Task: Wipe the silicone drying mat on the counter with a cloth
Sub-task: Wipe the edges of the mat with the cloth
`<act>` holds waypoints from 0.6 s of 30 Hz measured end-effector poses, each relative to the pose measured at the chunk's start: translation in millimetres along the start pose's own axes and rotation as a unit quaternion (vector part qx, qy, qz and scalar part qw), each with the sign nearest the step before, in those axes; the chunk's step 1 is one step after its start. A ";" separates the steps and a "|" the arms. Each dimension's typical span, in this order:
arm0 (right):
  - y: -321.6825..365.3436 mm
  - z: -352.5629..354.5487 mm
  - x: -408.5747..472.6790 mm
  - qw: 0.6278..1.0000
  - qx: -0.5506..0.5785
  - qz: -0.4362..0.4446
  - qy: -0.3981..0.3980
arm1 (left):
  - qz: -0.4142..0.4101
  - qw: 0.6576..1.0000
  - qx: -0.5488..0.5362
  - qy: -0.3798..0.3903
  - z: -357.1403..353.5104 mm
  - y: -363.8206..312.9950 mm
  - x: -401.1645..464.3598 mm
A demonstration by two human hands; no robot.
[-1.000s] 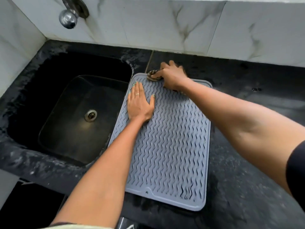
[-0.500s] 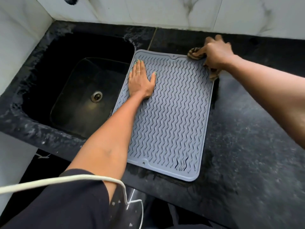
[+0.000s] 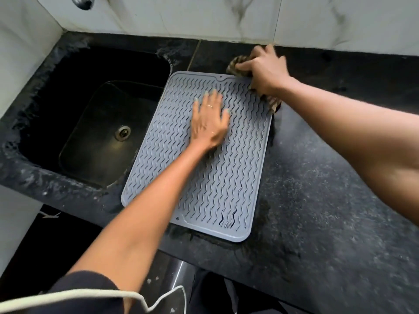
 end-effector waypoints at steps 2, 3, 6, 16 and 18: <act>9.8 -23.7 -2.3 0.997 -0.050 0.010 0.055 | -0.001 1.000 -0.015 0.026 -15.5 -16.4 -11.7; 7.6 -29.2 -5.0 0.996 -0.072 0.008 0.060 | 0.006 0.999 -0.015 0.030 -18.7 -15.9 -13.2; -16.1 -27.8 -14.0 0.996 -0.078 -0.021 0.047 | 0.014 0.999 -0.014 0.026 -19.2 -11.5 -12.8; -63.3 -2.6 -51.7 0.984 -0.093 -0.147 0.031 | 0.016 0.998 -0.015 0.053 -20.3 -14.5 -14.2; -64.7 10.1 -51.8 0.979 -0.050 -0.198 -0.015 | 0.009 0.998 -0.014 0.057 -16.3 -16.8 -17.0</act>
Point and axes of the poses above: each hand's wrist, its own x-axis towards the middle knuckle, its own z-axis out of the back of the hand, y = z × x, the point moved 10 cm from there along x, towards the middle knuckle, and after that the axes turned 1 degree about z, right-handed, at the moved point
